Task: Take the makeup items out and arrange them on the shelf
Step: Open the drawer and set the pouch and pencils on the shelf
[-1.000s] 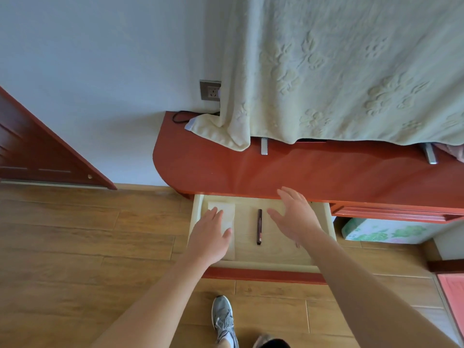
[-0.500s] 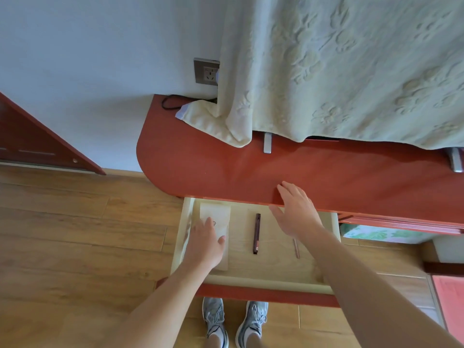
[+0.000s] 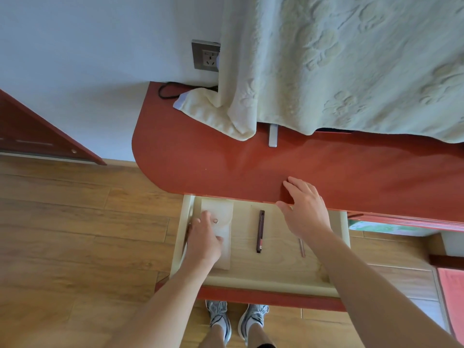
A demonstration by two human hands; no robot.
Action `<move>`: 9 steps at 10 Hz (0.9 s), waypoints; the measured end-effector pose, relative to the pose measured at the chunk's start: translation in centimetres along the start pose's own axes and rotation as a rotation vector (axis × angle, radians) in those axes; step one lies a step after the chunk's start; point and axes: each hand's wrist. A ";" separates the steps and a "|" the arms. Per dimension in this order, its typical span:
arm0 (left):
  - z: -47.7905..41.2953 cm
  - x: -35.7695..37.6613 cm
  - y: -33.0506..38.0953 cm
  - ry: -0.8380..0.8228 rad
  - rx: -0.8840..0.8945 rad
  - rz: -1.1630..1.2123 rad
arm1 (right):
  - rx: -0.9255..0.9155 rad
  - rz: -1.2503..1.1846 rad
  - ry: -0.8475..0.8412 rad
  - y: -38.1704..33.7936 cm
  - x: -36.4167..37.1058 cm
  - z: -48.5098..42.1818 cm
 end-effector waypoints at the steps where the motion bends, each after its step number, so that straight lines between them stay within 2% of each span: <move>1: -0.2 0.3 0.2 0.013 -0.004 0.003 | 0.002 -0.015 0.007 -0.1 -0.1 -0.1; 4: 0.0 0.2 0.8 0.028 -0.036 0.118 | 0.013 -0.031 0.015 -0.1 0.1 -0.1; 8: 1.2 -1.8 2.3 -0.002 -0.128 0.462 | 0.012 -0.047 0.027 0.1 0.2 -0.1; 9: 1.8 -2.9 2.4 -0.086 -0.178 0.557 | 0.012 -0.047 0.028 0.1 0.1 -0.1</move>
Point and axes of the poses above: each hand's wrist, its own z-axis away from the middle knuckle, its own x-axis out of the palm, y = z × x, and after that the axes turned 1 degree about -x, right-handed
